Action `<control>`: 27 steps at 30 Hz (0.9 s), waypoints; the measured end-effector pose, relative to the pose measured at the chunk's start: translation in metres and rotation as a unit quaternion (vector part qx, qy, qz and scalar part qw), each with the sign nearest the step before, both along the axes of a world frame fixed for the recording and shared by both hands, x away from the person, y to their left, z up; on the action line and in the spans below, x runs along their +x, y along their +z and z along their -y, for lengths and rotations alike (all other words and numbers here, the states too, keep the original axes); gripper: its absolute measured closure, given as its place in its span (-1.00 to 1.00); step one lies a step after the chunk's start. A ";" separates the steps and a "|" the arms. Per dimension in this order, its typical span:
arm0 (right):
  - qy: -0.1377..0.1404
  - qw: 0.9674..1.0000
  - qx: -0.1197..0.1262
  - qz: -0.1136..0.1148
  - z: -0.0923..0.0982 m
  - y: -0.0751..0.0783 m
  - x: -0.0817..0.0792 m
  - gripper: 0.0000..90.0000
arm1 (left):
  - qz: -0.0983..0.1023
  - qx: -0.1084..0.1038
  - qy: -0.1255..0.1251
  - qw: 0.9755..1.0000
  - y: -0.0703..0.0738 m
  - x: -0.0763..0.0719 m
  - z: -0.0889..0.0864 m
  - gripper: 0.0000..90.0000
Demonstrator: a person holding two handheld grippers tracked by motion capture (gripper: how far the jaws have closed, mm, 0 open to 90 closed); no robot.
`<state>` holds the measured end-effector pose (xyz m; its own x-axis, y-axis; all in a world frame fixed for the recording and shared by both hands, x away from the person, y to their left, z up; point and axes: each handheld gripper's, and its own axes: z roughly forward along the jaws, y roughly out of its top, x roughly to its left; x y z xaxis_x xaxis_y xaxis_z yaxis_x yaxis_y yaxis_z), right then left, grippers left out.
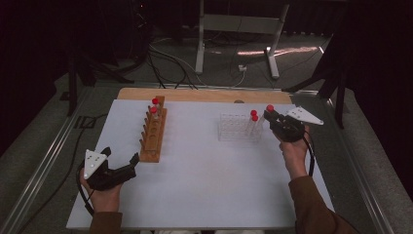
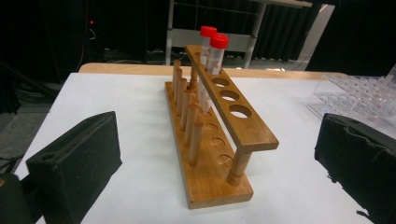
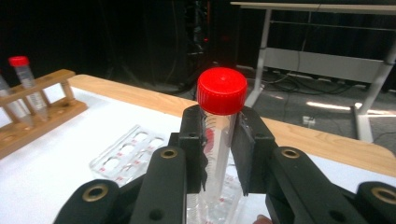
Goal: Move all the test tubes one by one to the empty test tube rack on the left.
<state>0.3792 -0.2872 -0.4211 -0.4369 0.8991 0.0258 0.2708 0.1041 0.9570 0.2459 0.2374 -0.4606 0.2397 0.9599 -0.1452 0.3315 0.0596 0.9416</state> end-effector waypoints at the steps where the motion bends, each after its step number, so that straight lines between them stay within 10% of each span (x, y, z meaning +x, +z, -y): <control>1: 0.003 1.000 0.002 -0.001 0.000 0.000 -0.002 0.66 | 0.001 -0.002 0.002 1.000 0.000 0.000 -0.001 -0.98; 27: 0.078 0.996 0.028 -0.010 -0.017 -0.010 -0.050 0.66 | 0.011 -0.013 -0.010 1.000 0.013 -0.002 0.006 -0.98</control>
